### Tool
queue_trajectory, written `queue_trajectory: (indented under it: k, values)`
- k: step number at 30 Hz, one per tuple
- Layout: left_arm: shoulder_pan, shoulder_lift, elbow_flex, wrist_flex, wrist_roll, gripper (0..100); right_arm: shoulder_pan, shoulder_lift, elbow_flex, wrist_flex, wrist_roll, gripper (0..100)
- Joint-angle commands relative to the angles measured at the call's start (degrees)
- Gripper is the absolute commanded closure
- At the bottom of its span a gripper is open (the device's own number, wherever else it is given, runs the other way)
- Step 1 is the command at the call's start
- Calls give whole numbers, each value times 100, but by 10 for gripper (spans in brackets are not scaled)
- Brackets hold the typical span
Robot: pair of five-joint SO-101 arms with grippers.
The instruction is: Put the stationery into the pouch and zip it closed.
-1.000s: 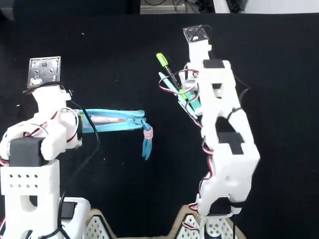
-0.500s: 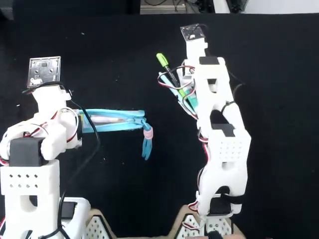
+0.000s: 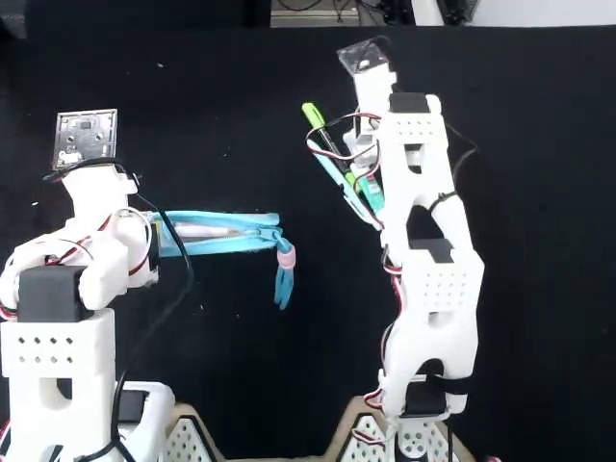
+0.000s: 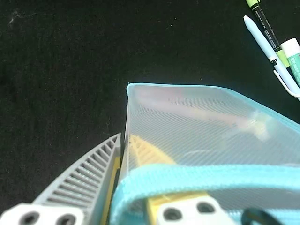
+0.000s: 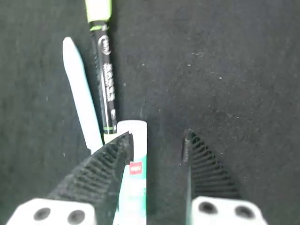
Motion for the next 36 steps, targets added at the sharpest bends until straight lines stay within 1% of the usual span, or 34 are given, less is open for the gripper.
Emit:
queue_trajectory:
  k: [1,7,12,19,26,28,31,32,36]
  values:
    - [-66,44,171,-35,44,970,-123,48,-295,62,466,825]
    - [-66,44,171,-35,44,970,-299,198,-295,62,519,825]
    - [-66,44,171,-26,44,970,-273,207,-268,53,501,825]
    - [-66,44,171,-18,44,970,193,532,-347,26,545,825]
    - [-66,44,171,-18,44,970,369,998,-796,62,510,829]
    - [-66,44,171,-18,44,970,387,1007,-884,141,501,864]
    - [-66,44,171,-18,44,970,396,998,-1103,457,501,995]
    - [-66,44,171,-26,44,970,404,998,-1235,677,501,976]
    - [-66,44,171,-35,44,970,492,998,-1938,1582,501,988]
